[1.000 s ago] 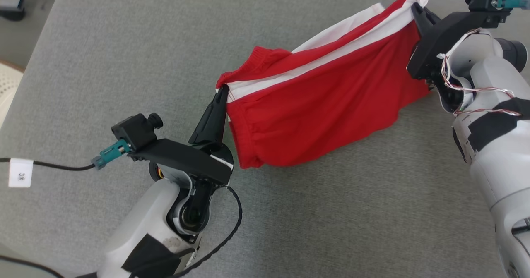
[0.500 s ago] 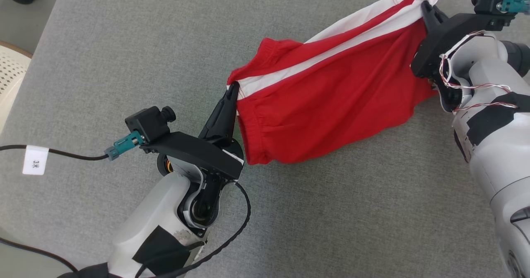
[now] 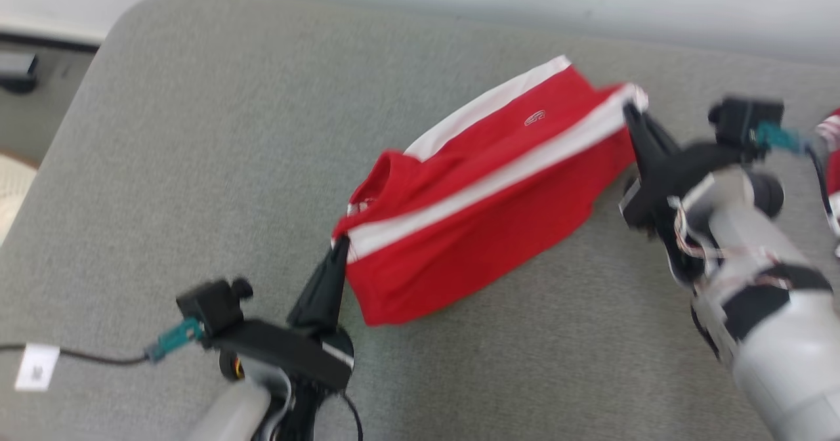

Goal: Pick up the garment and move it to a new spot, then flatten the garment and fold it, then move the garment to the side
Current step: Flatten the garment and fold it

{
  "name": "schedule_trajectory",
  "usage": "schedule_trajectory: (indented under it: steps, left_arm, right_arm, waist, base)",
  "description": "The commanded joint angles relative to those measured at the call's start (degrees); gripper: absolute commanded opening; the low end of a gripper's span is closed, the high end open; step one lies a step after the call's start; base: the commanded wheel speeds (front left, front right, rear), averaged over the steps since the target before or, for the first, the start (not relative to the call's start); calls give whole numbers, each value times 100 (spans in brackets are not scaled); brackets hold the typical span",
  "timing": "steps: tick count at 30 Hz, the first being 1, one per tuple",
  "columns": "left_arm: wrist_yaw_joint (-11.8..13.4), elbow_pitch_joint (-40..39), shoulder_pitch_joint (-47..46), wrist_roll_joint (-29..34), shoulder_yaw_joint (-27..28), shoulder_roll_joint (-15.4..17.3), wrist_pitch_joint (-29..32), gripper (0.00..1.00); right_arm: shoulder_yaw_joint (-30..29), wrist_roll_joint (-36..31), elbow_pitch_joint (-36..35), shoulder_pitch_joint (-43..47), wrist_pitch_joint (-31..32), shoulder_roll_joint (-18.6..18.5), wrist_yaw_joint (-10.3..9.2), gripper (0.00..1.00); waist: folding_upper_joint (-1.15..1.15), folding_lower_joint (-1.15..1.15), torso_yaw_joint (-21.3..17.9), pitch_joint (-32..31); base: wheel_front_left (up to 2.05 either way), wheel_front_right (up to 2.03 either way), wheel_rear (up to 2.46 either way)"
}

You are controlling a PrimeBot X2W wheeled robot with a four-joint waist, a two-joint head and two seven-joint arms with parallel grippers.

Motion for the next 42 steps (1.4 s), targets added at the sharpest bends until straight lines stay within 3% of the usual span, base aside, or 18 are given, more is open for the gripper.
schedule_trajectory:
  steps: [1,9,16,26,34,35,36,37,42]
  left_arm:
    - [6,-106,254,105,-6,61,-12,0]
    - [6,-628,1262,226,-131,129,-12,0]
    - [26,-614,1872,441,-398,222,-4,0]
    - [25,-221,2239,701,-863,334,110,0]
    - [100,350,2191,995,-1018,301,74,0]
    - [90,386,2182,985,-1041,292,96,0]
    - [76,397,2179,978,-1047,281,89,43]
    - [64,391,2196,948,-1030,265,74,100]
    - [59,195,2320,1067,-926,318,17,100]
  right_arm:
    - [64,218,-200,353,-40,-148,-11,0]
    - [194,1075,-1446,1961,-160,-733,-11,0]
    - [28,1318,-2325,3320,-200,-927,-11,0]
    - [-598,1032,-2806,4806,84,-759,-11,0]
    - [-1143,473,-2965,5293,414,-387,-11,0]
    - [-1247,384,-2980,5324,413,-353,-11,28]
    - [-1328,329,-2998,5360,444,-291,-11,65]
    - [-1418,280,-3022,5409,465,-227,-11,100]
    - [-1847,-56,-3271,5623,475,-32,-11,100]
  waist:
    - [0,1,-374,-514]
    - [0,1,-527,-913]
    - [0,1,-621,-1089]
    - [0,1,-653,-1314]
    - [0,1,-676,-1382]
    - [0,1,-670,-1397]
    - [0,1,-666,-1413]
    - [0,1,-665,-1432]
    - [0,1,-626,-1538]
  base:
    - [0,0,0]
    - [0,0,0]
    - [0,0,0]
    - [0,0,0]
    - [0,0,0]
    - [0,0,0]
    - [0,0,0]
    - [0,0,0]
    - [0,0,0]
